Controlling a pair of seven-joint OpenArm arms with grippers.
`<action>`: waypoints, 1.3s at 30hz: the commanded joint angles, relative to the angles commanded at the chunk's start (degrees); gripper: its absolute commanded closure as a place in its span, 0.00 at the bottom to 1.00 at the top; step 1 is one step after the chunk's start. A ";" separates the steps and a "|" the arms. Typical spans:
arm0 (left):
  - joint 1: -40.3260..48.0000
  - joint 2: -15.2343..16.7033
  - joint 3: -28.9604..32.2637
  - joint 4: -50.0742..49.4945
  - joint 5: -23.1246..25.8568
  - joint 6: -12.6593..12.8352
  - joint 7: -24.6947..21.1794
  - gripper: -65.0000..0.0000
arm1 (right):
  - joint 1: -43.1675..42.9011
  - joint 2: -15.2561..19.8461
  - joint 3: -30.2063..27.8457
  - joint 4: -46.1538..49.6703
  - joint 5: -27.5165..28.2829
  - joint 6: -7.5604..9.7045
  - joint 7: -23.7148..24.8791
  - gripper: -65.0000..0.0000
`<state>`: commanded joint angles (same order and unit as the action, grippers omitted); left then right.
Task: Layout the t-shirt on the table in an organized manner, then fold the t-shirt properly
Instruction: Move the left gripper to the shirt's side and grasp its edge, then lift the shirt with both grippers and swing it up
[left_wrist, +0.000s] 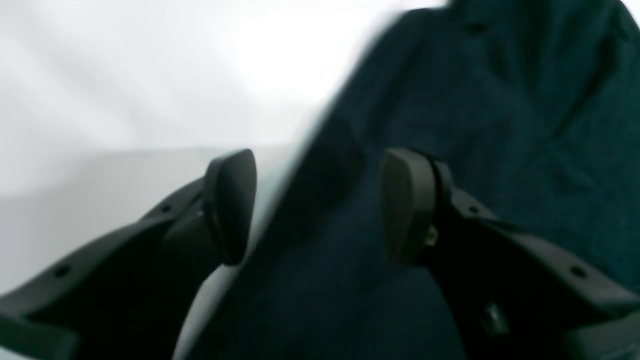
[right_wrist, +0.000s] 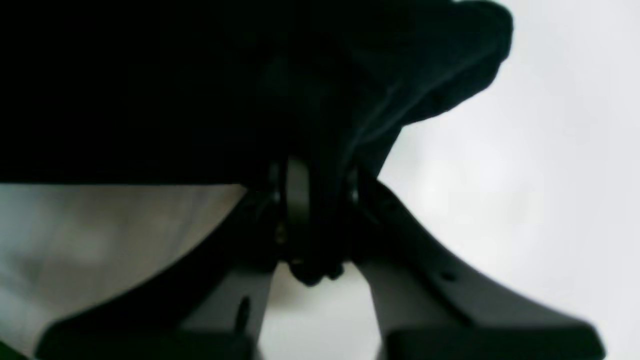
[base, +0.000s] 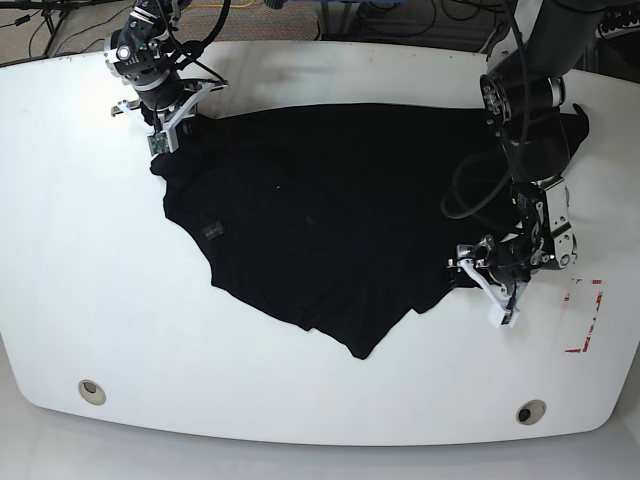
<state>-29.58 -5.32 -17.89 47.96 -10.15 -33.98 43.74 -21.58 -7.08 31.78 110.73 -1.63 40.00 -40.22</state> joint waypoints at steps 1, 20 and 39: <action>0.00 0.26 0.09 0.00 0.00 0.00 0.00 0.43 | 0.00 0.00 0.00 0.00 0.00 0.00 0.00 0.99; -0.35 2.81 0.18 0.26 0.18 1.76 -4.66 0.95 | 0.09 0.00 0.00 0.00 0.00 0.00 0.00 0.99; 7.21 2.64 0.00 22.86 -0.09 5.89 -0.53 1.00 | 0.70 0.00 0.00 -0.09 -0.26 0.00 -0.09 0.99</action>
<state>-22.37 -2.68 -17.89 70.81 -10.24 -28.09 43.21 -20.88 -7.08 31.78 110.64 -1.89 40.00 -40.31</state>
